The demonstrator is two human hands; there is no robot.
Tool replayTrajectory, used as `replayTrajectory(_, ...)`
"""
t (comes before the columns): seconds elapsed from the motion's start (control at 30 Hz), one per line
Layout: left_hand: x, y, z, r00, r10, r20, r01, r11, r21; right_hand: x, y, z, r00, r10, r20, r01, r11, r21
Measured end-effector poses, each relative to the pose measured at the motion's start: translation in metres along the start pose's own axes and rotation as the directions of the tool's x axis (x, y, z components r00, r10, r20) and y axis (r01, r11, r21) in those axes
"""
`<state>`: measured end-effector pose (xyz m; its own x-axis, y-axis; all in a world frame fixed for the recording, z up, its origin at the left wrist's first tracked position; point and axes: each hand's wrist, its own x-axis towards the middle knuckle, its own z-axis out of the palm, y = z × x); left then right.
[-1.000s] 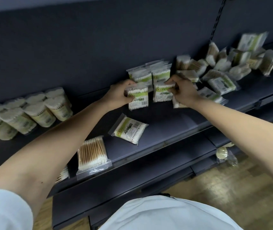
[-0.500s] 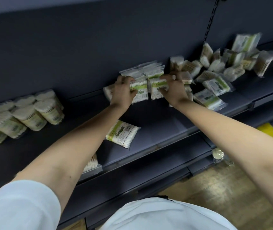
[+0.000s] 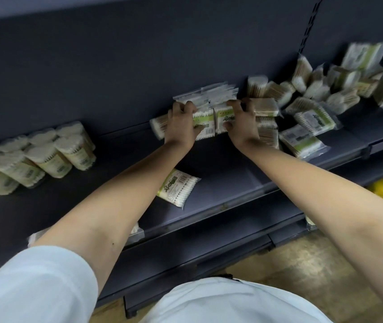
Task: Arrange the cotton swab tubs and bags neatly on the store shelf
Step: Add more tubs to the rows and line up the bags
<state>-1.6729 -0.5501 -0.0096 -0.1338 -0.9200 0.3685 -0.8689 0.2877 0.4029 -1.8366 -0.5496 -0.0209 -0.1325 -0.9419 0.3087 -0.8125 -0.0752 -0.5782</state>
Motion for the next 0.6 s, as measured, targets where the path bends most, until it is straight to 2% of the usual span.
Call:
replayTrajectory(0.2, 0.001, 0.003, 0.001, 1.000, -0.015, 0.021, 0.014, 1.000, 0.021, -0.001, 0.000, -0.009, 1.000, 0.004, 0.014, -0.004, 0.999, -0.046)
replayTrajectory(0.33, -0.003, -0.010, -0.013, 1.000, 0.001, -0.022, -0.003, 0.998, -0.056, -0.003, -0.004, -0.017, 0.969, -0.211, -0.132, 0.195, 0.973, -0.125)
replayTrajectory(0.43, -0.009, -0.026, -0.034, 1.000, -0.011, -0.025, 0.005, 0.977, -0.211, -0.005, -0.018, -0.013, 0.878, -0.416, -0.237, 0.388, 0.908, -0.157)
replayTrajectory(0.47, -0.013, -0.032, -0.044, 1.000, -0.007, 0.012, 0.010, 0.969, -0.248, -0.007, -0.024, -0.008, 0.837, -0.477, -0.266, 0.450, 0.879, -0.160)
replayTrajectory(0.53, -0.024, -0.043, -0.062, 0.985, 0.002, 0.172, 0.047, 0.960, -0.277, -0.012, -0.040, 0.004, 0.747, -0.592, -0.302, 0.577, 0.803, -0.148)
replayTrajectory(0.6, -0.038, -0.054, -0.077, 0.926, 0.013, 0.377, 0.098, 0.956, -0.276, -0.017, -0.058, 0.019, 0.695, -0.650, -0.308, 0.656, 0.748, -0.098)
